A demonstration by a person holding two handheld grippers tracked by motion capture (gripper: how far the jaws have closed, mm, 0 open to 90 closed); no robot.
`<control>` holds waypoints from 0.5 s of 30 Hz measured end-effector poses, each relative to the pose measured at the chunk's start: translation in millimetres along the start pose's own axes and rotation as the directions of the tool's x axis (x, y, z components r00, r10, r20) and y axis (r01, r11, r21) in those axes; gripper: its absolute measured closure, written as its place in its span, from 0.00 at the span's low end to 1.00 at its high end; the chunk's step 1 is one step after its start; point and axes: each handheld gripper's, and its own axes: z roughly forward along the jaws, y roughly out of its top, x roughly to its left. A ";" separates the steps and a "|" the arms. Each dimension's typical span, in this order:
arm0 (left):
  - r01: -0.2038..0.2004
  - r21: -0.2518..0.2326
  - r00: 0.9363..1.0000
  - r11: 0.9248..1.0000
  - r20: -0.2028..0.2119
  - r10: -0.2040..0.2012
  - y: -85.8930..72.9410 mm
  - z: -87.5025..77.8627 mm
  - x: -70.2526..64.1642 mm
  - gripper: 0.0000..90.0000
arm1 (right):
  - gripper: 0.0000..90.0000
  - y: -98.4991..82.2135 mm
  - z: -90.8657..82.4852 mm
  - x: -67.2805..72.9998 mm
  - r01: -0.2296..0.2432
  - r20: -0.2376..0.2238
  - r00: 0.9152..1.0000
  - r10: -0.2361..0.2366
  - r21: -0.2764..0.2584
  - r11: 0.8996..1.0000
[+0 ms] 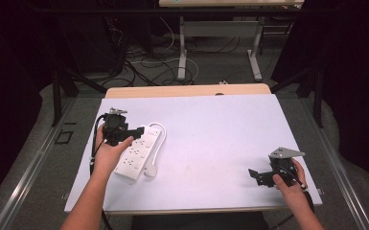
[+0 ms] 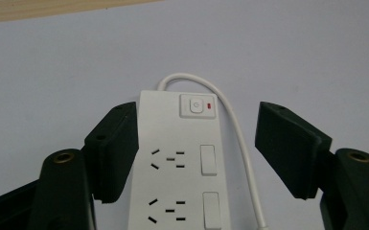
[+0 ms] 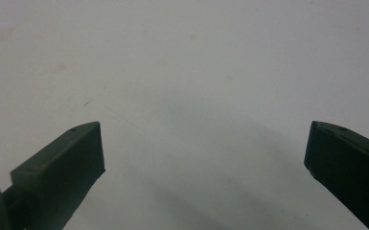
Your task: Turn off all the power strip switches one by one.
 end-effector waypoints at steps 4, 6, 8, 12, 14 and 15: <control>0.004 0.009 1.000 1.000 -0.002 -0.004 5.0 5.1 -0.5 0.41 | 0.00 -0.1 0.6 -0.4 0.001 -0.002 1.000 -0.001 0.001 1.000; 0.004 0.013 1.000 1.000 -0.002 -0.004 7.2 7.8 -0.5 0.43 | 0.00 -0.2 0.4 0.1 0.001 -0.001 1.000 -0.001 0.003 1.000; 0.009 0.021 1.000 1.000 -0.001 -0.009 9.4 10.1 -1.1 0.44 | 0.00 -0.2 0.2 -0.6 0.004 0.003 1.000 -0.004 0.003 1.000; 0.014 0.032 1.000 0.999 0.012 -0.014 14.0 15.7 -2.6 0.50 | 0.00 -0.6 0.9 -0.7 -0.002 -0.003 1.000 0.002 0.002 1.000; 0.011 0.048 1.000 0.999 0.018 -0.012 16.5 18.3 -2.8 0.52 | 0.00 -0.8 1.1 -0.5 -0.006 -0.003 1.000 0.006 0.005 1.000; 0.020 0.043 1.000 0.999 0.014 -0.021 17.2 20.4 -4.0 0.53 | 0.00 -0.8 1.2 -0.5 -0.005 -0.004 1.000 0.005 0.005 1.000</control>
